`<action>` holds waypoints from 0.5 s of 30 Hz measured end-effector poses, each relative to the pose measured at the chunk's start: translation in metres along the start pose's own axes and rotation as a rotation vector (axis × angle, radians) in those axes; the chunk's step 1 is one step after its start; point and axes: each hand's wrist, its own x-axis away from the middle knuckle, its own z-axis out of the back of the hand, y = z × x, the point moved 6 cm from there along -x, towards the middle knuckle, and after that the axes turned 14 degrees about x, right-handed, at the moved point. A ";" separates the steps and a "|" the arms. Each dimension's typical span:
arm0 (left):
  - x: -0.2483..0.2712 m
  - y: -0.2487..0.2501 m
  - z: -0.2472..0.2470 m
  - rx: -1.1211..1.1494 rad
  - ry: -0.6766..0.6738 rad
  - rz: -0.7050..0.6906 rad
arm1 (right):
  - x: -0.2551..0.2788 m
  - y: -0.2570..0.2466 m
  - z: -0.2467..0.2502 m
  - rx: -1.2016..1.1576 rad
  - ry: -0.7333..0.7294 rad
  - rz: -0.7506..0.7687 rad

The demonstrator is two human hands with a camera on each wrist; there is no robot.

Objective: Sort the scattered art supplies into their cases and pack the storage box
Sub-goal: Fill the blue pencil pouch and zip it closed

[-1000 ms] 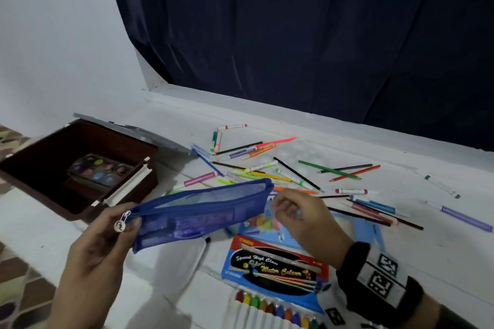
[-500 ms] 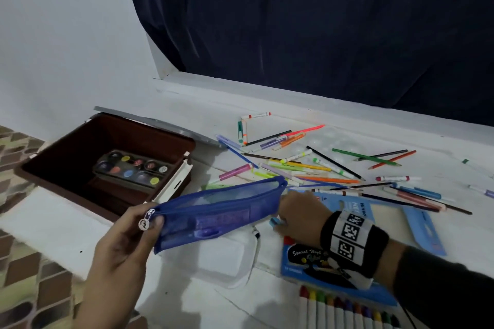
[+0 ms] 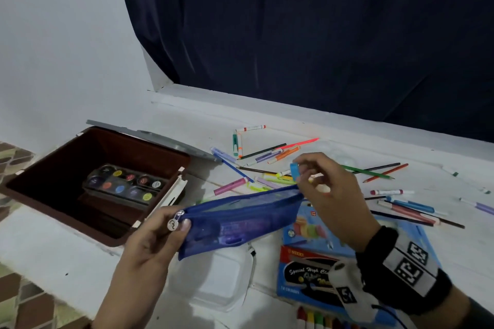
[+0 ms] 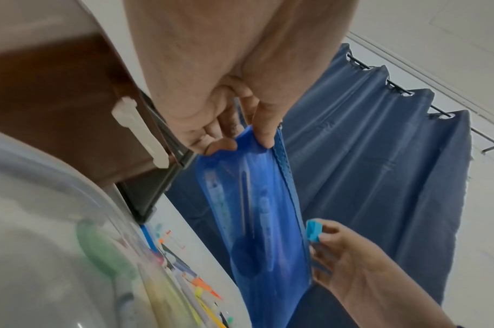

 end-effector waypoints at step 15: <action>0.034 -0.063 -0.130 0.104 -0.226 0.295 | 0.053 0.054 0.038 0.364 -0.514 0.259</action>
